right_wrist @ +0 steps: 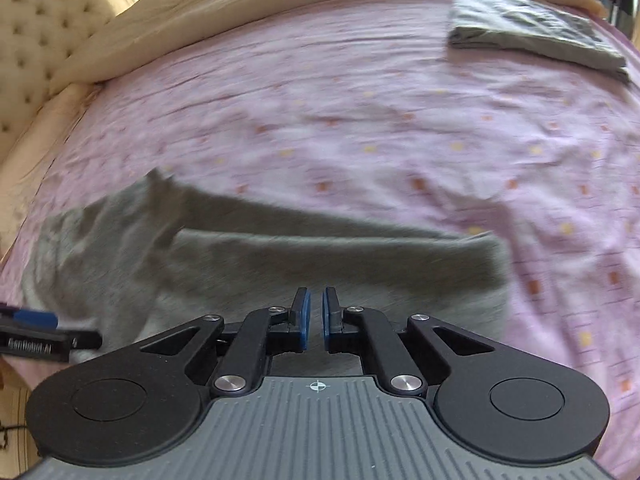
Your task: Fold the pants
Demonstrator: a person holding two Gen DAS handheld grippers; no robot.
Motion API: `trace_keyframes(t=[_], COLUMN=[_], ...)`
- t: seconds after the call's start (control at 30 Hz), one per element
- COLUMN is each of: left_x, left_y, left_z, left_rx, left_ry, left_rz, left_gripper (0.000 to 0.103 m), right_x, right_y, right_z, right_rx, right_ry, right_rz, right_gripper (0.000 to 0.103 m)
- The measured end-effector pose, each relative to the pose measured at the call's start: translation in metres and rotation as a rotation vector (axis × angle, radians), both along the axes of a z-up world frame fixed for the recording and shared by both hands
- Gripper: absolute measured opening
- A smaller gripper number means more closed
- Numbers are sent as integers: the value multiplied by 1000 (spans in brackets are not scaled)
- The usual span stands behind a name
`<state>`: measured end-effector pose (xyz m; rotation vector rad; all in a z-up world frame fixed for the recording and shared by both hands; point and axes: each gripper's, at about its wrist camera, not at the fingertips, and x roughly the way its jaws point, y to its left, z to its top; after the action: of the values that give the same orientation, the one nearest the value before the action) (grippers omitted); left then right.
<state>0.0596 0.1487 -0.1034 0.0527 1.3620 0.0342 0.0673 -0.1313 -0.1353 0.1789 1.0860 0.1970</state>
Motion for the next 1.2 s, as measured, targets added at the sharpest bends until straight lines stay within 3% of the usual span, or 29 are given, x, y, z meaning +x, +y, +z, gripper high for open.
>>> trace_keyframes(t=[0.2,0.4,0.6,0.87,1.2], left_x=[1,8,22,35,34], left_y=[45,92,136,203,256], left_z=[7,10,4,8,-39], left_rx=[3,-36,-51,-87,-173], left_ry=[-24,-26,-38,-140,-42], left_rz=[-20,-1,-9,-2,69], left_gripper=[84,84,84,84,88], right_x=[-15,-27,-29,-36,-43], right_y=[56,101,119,148,184], right_z=[-12,-29,-28,-9,7], right_rx=[3,-58,-124,-133,-99], right_ry=[64,156,169,113,104], right_rz=[34,-48,-189,-252,-253], right_gripper=[7,7,7,7,7])
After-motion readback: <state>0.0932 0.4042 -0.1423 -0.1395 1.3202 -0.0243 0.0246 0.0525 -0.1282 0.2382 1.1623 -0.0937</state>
